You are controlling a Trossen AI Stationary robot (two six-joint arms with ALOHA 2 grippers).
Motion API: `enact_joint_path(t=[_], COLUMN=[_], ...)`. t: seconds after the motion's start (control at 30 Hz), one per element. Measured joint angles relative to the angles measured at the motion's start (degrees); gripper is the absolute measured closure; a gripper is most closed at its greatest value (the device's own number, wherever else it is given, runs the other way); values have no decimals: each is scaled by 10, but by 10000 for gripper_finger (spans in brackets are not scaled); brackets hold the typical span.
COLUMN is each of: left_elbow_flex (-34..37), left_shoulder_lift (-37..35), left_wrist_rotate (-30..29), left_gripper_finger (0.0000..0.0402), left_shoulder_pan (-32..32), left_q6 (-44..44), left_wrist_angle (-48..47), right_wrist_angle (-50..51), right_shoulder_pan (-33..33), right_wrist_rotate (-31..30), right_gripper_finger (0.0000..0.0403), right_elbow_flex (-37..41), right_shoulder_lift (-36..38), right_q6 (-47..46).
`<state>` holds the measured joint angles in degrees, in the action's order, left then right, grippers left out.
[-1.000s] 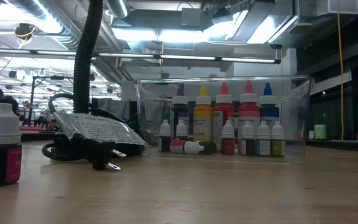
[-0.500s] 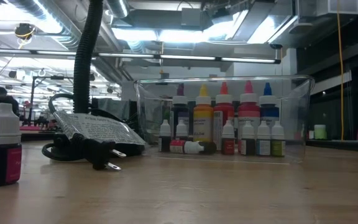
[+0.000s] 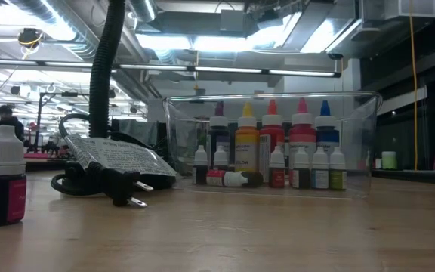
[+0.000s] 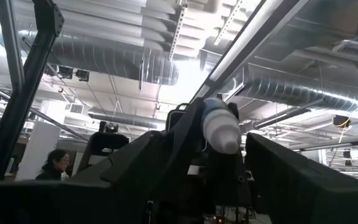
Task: Pick & Place food coloring
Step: Put the small blue food coloring bottle into the transparent bin
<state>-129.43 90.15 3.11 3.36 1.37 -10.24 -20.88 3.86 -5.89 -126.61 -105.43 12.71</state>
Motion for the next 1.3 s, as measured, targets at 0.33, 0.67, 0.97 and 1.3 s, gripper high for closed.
enact_joint_path(t=[0.33, 0.67, 0.97, 1.3], left_elbow_flex=[0, 0, 0, -1], left_shoulder_lift=[0, -13, -16, -16], left_wrist_rotate=[-1, -5, -4, -6], left_gripper_finger=[345, 345, 345, 341], left_shoulder_pan=[0, 0, 0, 0], left_q6=[-1, -11, -11, -11], left_wrist_angle=[-14, -34, -44, -48], right_wrist_angle=[0, 5, 7, 10], right_shoulder_pan=[3, 7, 7, 7], right_wrist_rotate=[0, -2, -5, -22], right_gripper_finger=[158, 212, 273, 333], right_elbow_flex=[0, 0, 0, 0], right_shoulder_lift=[1, 3, 3, 3], right_q6=[0, 11, 12, 13])
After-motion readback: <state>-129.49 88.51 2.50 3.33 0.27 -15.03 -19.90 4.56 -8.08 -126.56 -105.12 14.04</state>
